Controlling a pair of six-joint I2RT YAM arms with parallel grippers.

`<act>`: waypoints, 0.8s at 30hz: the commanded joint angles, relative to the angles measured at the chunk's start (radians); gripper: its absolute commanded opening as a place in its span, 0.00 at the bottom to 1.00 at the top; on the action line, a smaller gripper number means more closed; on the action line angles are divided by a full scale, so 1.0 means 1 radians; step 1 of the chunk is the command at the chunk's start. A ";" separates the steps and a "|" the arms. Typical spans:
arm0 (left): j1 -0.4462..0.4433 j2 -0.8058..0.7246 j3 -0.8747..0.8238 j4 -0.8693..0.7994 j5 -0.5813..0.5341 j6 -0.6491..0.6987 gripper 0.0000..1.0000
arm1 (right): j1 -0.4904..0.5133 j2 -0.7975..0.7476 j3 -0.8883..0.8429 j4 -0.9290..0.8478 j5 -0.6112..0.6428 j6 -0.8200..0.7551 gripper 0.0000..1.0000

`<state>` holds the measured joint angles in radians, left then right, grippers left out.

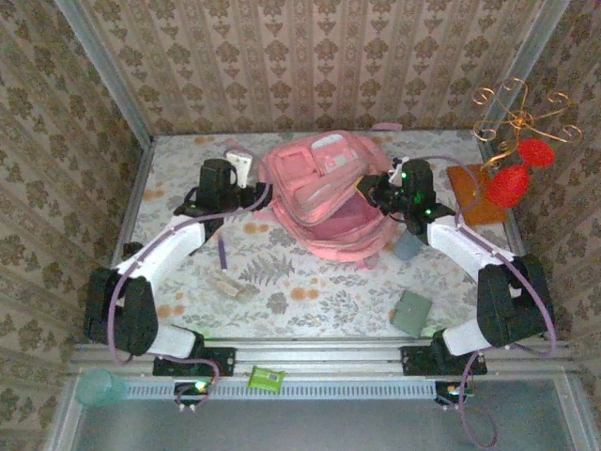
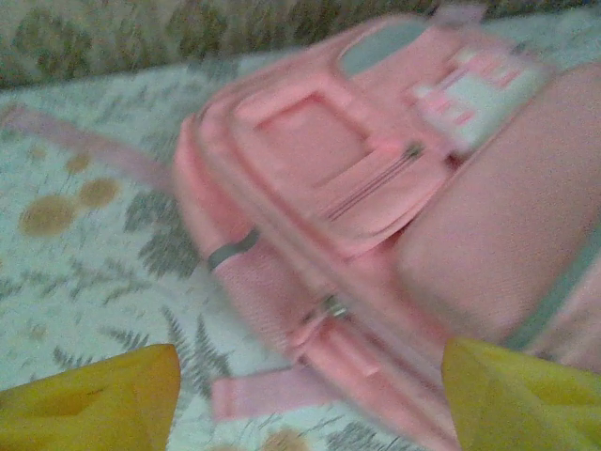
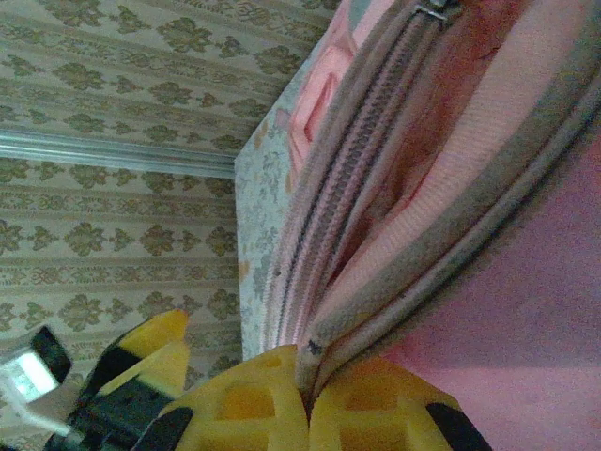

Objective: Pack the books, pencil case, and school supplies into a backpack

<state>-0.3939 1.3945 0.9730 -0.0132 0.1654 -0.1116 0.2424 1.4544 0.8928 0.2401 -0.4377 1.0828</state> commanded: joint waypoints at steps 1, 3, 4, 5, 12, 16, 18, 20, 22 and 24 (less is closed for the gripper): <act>-0.084 -0.029 -0.054 0.095 0.050 0.080 0.84 | 0.032 0.006 0.056 0.098 0.069 0.026 0.00; -0.169 -0.041 -0.080 0.144 -0.011 0.207 0.97 | 0.037 0.017 0.063 0.102 0.059 0.035 0.00; -0.211 -0.040 -0.083 0.160 -0.035 0.268 1.00 | 0.040 0.019 0.066 0.103 0.055 0.040 0.00; -0.240 -0.031 -0.080 0.168 -0.045 0.309 1.00 | 0.042 0.019 0.070 0.101 0.052 0.042 0.00; -0.329 0.165 0.026 0.191 -0.184 0.526 1.00 | 0.048 0.035 0.101 0.082 0.001 0.060 0.00; -0.330 0.280 0.111 0.227 -0.278 0.543 0.99 | 0.050 0.039 0.105 0.061 -0.018 0.056 0.00; -0.322 0.314 0.137 0.248 -0.257 0.533 0.95 | 0.051 0.032 0.102 0.031 -0.014 0.037 0.00; -0.321 0.335 0.166 0.239 -0.220 0.518 0.87 | 0.050 0.025 0.100 -0.016 -0.005 0.011 0.00; -0.321 0.339 0.192 0.217 -0.166 0.491 0.72 | 0.045 0.020 0.107 -0.082 0.010 -0.036 0.00; -0.319 0.337 0.199 0.211 -0.124 0.473 0.48 | 0.043 0.022 0.119 -0.136 0.022 -0.086 0.00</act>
<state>-0.7204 1.7393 1.1217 0.1715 -0.0143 0.3798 0.2806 1.4937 0.9661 0.1841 -0.4221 1.0878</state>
